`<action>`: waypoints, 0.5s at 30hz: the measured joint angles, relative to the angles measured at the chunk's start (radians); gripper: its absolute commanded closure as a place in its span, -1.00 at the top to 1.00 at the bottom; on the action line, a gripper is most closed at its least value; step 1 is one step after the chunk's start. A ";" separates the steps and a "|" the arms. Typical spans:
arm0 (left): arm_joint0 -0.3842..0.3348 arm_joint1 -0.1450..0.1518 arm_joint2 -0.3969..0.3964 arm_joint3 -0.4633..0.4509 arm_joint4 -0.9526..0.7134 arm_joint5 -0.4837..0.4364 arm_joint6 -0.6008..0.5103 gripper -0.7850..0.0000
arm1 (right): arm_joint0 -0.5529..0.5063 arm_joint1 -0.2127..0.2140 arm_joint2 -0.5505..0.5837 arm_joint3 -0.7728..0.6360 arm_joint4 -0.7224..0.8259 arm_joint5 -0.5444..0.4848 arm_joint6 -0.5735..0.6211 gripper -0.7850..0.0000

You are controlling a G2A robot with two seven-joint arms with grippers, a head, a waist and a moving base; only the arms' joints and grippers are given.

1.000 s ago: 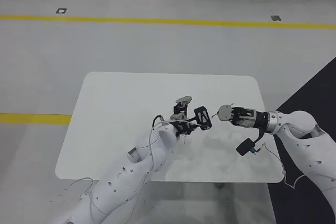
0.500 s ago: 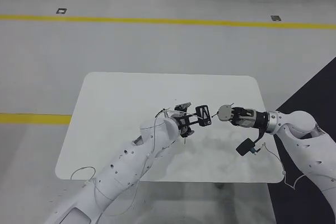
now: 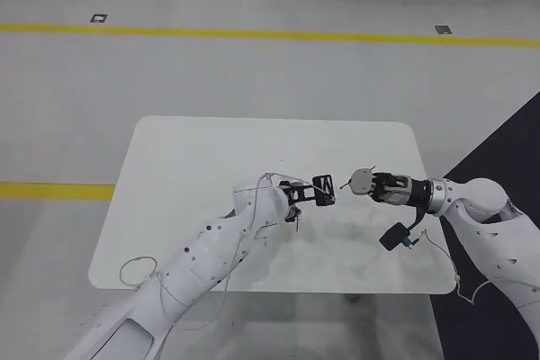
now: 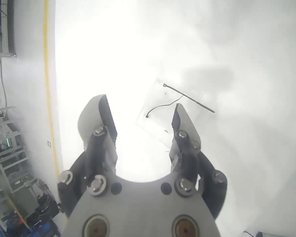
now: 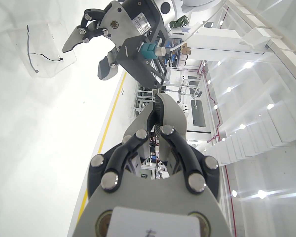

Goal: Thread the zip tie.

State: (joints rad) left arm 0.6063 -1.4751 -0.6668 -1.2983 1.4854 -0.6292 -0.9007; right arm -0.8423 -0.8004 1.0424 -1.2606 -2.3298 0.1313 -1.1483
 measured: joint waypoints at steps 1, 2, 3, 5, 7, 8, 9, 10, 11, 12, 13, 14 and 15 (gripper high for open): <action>-0.003 -0.003 0.005 0.008 0.000 -0.003 -0.006 0.15 | 0.000 0.000 0.000 0.000 0.000 0.000 0.000 -1.00; -0.007 -0.007 0.012 0.023 -0.007 -0.007 -0.011 0.12 | 0.000 0.000 0.000 0.000 0.000 0.000 0.000 -1.00; -0.009 -0.011 0.015 0.037 -0.021 -0.014 -0.011 0.12 | 0.000 0.000 0.000 0.000 0.000 0.000 0.000 -1.00; -0.019 -0.020 0.024 0.073 -0.053 -0.025 -0.020 0.11 | 0.000 0.000 0.000 0.000 0.000 0.000 0.000 -1.00; -0.029 -0.030 0.036 0.104 -0.071 -0.025 -0.033 0.08 | 0.000 0.000 0.000 0.000 0.000 0.000 0.000 -1.00; -0.035 -0.036 0.044 0.123 -0.081 -0.026 -0.038 0.10 | 0.000 0.000 0.000 0.000 0.000 0.000 0.000 -1.00; -0.040 -0.040 0.051 0.137 -0.086 -0.029 -0.040 0.14 | 0.000 0.000 0.000 0.000 0.000 0.000 0.000 -1.00; -0.045 -0.045 0.058 0.150 -0.088 -0.031 -0.040 0.14 | 0.000 0.000 0.000 0.000 0.000 0.000 0.000 -1.00; -0.051 -0.051 0.066 0.165 -0.089 -0.032 -0.037 0.11 | 0.000 0.000 0.000 0.000 0.000 0.000 0.000 -1.00; -0.055 -0.055 0.071 0.176 -0.090 -0.030 -0.033 0.11 | 0.000 0.000 0.000 0.000 0.000 0.000 0.000 -1.00; -0.059 -0.059 0.077 0.188 -0.092 -0.029 -0.030 0.12 | 0.000 0.000 0.000 0.000 0.000 0.000 0.000 -1.00; -0.065 -0.066 0.087 0.203 -0.094 -0.029 -0.027 0.12 | 0.000 0.000 0.000 0.000 0.000 0.000 0.000 -1.00; -0.070 -0.071 0.093 0.215 -0.096 -0.028 -0.025 0.11 | 0.000 0.000 0.000 0.000 0.000 0.000 0.000 -1.00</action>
State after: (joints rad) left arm 0.5367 -1.5462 -0.5734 -1.0829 1.3893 -0.6567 -0.9260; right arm -0.8423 -0.8004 1.0424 -1.2606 -2.3298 0.1313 -1.1483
